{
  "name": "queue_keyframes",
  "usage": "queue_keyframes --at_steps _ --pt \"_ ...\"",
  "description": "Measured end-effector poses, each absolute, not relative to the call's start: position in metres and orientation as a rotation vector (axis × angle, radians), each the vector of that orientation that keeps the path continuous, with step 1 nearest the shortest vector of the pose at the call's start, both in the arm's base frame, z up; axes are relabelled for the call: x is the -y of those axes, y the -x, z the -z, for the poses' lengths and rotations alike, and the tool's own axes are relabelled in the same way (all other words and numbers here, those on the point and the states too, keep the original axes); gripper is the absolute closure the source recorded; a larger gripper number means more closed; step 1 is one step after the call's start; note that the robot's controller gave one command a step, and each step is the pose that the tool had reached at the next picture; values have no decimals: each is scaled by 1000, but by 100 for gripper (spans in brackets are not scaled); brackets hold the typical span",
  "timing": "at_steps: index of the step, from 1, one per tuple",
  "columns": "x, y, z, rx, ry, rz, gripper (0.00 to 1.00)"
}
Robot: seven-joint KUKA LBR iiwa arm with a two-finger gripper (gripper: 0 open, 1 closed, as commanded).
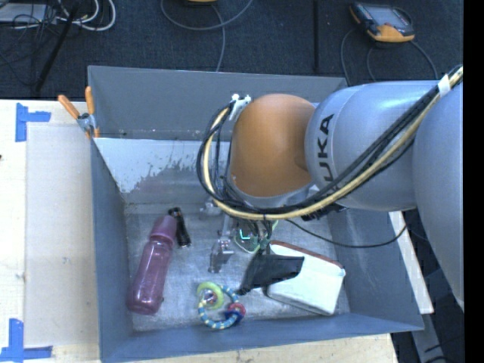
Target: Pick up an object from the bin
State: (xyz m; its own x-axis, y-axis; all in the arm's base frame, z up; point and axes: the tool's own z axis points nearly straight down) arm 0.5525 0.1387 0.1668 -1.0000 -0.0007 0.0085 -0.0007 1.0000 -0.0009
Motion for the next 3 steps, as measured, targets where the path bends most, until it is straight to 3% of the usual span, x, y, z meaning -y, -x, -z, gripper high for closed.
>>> queue_keyframes --at_steps 1,2,3 --pt "-138 -555 -171 3140 4 0 0" --pt "-121 -518 -108 3093 -556 0 0" --pt "-116 -500 -95 3045 -745 3 0"
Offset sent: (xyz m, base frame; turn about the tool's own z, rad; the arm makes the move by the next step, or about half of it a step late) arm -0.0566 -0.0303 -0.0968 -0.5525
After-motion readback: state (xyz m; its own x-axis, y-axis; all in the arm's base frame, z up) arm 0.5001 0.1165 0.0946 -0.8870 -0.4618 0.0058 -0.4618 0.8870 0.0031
